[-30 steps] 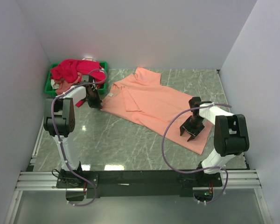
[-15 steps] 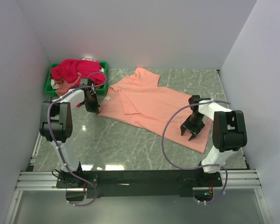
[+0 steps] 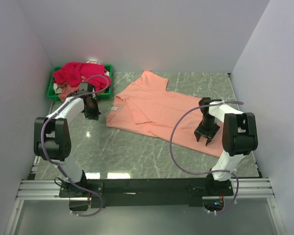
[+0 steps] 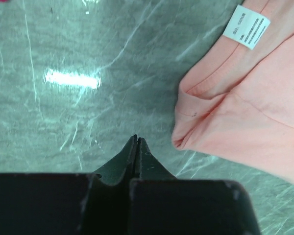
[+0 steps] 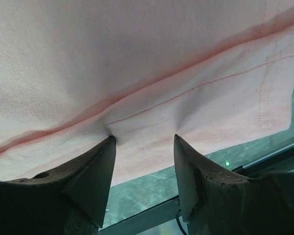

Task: Fold and stack the t-shirts
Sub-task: Fold the tshirt

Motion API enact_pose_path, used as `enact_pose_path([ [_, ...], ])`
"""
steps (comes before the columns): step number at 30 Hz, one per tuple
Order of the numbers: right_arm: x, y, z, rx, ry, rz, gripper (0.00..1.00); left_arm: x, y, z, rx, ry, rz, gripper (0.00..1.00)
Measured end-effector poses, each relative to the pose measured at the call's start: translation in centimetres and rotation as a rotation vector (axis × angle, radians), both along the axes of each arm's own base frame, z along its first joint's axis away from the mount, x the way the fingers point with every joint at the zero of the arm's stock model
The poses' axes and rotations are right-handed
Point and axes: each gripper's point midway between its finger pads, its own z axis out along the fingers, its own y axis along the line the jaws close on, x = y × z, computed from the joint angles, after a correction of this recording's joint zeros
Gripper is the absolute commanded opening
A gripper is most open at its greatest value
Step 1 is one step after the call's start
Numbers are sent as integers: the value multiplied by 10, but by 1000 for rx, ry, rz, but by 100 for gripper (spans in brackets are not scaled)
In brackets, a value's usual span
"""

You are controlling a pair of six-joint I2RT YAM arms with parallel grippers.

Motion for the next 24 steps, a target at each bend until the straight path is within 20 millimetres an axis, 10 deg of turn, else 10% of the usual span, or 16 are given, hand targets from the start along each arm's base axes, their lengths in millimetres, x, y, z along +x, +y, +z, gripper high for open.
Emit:
enact_pose_path([
  [9,3,-3,2,-3,-10,41,57,1,-18,25,-55,-53,-33,30],
  [17,29,7,27,32,-141,77,57,9,-110,54,-193,-140,-241,48],
  [24,39,23,44,85,-227,99,57,-11,-176,27,-278,-48,-399,52],
])
